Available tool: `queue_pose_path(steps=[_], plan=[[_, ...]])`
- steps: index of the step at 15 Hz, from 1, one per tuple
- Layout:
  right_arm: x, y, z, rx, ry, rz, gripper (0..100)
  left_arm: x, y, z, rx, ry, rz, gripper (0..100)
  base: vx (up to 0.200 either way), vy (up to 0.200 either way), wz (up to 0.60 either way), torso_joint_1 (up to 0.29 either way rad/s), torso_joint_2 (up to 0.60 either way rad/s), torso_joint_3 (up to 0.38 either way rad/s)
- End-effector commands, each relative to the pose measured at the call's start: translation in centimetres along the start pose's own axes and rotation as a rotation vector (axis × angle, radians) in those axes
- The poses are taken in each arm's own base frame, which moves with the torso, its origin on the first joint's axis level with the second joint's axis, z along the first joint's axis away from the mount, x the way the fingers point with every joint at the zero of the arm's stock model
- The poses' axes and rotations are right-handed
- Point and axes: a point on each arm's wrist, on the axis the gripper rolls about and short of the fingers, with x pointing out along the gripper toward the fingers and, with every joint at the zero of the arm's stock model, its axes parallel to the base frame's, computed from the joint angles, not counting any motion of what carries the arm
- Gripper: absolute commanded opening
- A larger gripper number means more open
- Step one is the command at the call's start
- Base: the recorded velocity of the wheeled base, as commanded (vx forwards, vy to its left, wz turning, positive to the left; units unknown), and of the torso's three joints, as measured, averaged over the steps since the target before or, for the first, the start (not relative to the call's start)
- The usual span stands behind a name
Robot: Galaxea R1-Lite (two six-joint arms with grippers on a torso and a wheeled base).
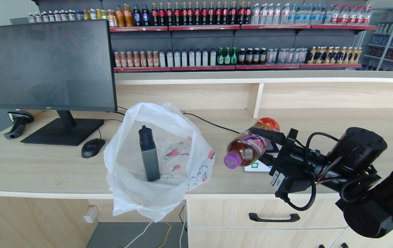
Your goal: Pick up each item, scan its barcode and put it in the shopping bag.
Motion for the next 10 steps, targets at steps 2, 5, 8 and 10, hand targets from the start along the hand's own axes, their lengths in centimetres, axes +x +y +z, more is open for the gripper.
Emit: queue_pose_path(steps=[2, 5, 8, 10], plan=[[0.4, -0.2, 0.2, -0.005, -0.013, -0.01, 0, 0.0, 0.0, 0.0, -0.001, 0.001, 0.0, 100, 0.0, 0.0, 0.0, 0.0, 0.0, 0.0], [0.5, -0.5, 0.6, 0.013, -0.026, -0.02, 0, 0.0, 0.0, 0.0, -0.004, 0.001, 0.002, 100, 0.0, 0.0, 0.0, 0.0, 0.0, 0.0], [1.8, -1.8, 2.4, 0.081, -0.1, -0.062, 0, 0.0, 0.0, 0.0, 0.003, 0.001, 0.0, 100, 0.0, 0.0, 0.0, 0.0, 0.0, 0.0], [3.9, -3.0, 4.6, 0.18, -0.201, -0.105, 0, 0.0, 0.0, 0.0, 0.009, 0.001, 0.0, 100, 0.0, 0.0, 0.0, 0.0, 0.0, 0.0]])
